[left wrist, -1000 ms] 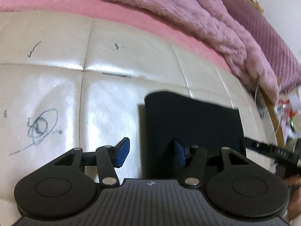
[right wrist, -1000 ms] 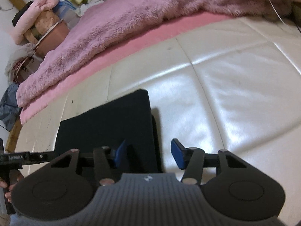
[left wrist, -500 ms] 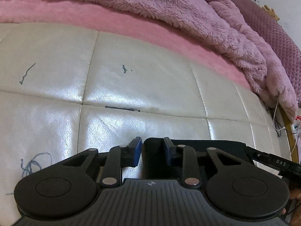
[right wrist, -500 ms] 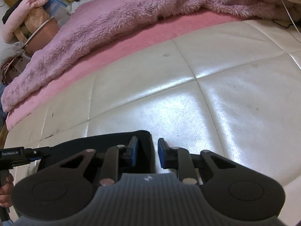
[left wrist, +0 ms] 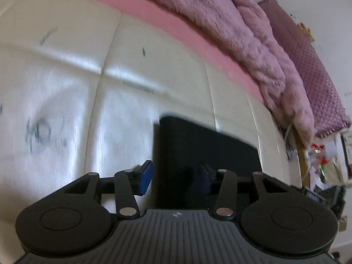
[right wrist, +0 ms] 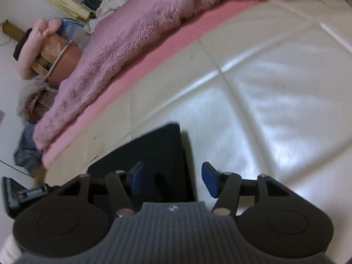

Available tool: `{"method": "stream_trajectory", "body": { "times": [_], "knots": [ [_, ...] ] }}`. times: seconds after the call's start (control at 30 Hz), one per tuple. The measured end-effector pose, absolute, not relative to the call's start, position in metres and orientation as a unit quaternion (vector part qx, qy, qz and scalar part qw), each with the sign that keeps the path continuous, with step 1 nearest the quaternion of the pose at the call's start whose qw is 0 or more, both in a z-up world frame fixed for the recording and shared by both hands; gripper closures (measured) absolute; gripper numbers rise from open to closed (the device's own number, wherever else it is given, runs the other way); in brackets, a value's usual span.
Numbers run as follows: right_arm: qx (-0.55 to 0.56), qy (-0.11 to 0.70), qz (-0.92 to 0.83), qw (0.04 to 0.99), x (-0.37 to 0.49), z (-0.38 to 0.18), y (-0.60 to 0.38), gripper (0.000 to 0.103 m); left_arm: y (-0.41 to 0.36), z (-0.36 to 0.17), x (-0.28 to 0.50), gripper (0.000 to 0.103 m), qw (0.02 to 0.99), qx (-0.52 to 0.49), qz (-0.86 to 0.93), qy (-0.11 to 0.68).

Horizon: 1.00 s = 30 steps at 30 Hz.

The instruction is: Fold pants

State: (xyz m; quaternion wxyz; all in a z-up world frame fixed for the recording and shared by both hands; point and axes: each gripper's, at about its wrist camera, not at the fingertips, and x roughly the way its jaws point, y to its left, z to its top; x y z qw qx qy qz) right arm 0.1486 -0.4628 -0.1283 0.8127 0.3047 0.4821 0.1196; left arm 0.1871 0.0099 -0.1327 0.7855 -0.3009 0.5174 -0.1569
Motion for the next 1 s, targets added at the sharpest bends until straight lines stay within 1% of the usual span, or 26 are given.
{"method": "stream_trajectory", "body": {
  "times": [0.13,0.23,0.3,0.33,0.5,0.53,0.6,0.63,0.73,0.77,0.83,1.0],
  "knots": [
    [0.318,0.501,0.130,0.794,0.137,-0.141,-0.467,0.050,0.008,-0.143,0.175,0.051,0.770,-0.308,-0.169,0.532],
    [0.345,0.499,0.141,0.783,0.133,-0.147,-0.469,0.050,0.012,-0.150,0.171,0.051,0.762,-0.328,-0.178,0.529],
    [0.351,0.500,0.146,0.778,0.134,-0.150,-0.470,0.053,0.015,-0.155,0.173,0.052,0.755,-0.344,-0.183,0.528],
    [0.354,0.505,0.154,0.772,0.135,-0.152,-0.469,0.055,0.016,-0.158,0.174,0.054,0.751,-0.352,-0.184,0.528],
    [0.382,0.512,0.175,0.749,0.142,-0.167,-0.470,0.055,0.016,-0.172,0.178,0.059,0.740,-0.380,-0.193,0.521],
    [0.392,0.512,0.182,0.742,0.144,-0.171,-0.471,0.056,0.015,-0.174,0.179,0.063,0.737,-0.386,-0.194,0.521],
    [0.405,0.515,0.191,0.731,0.149,-0.176,-0.472,0.063,0.017,-0.179,0.181,0.066,0.730,-0.396,-0.196,0.521],
    [0.406,0.518,0.196,0.727,0.152,-0.178,-0.471,0.069,0.017,-0.180,0.182,0.068,0.728,-0.400,-0.195,0.521],
    [0.429,0.521,0.206,0.708,0.159,-0.188,-0.469,0.077,0.016,-0.180,0.182,0.072,0.728,-0.402,-0.191,0.521],
    [0.433,0.521,0.207,0.705,0.158,-0.191,-0.471,0.080,0.015,-0.180,0.182,0.077,0.727,-0.405,-0.189,0.521],
    [0.439,0.521,0.210,0.701,0.158,-0.193,-0.473,0.082,0.015,-0.178,0.182,0.080,0.726,-0.409,-0.189,0.519],
    [0.430,0.521,0.203,0.709,0.155,-0.186,-0.470,0.083,0.012,-0.171,0.180,0.083,0.738,-0.398,-0.182,0.513]
  ]
}}
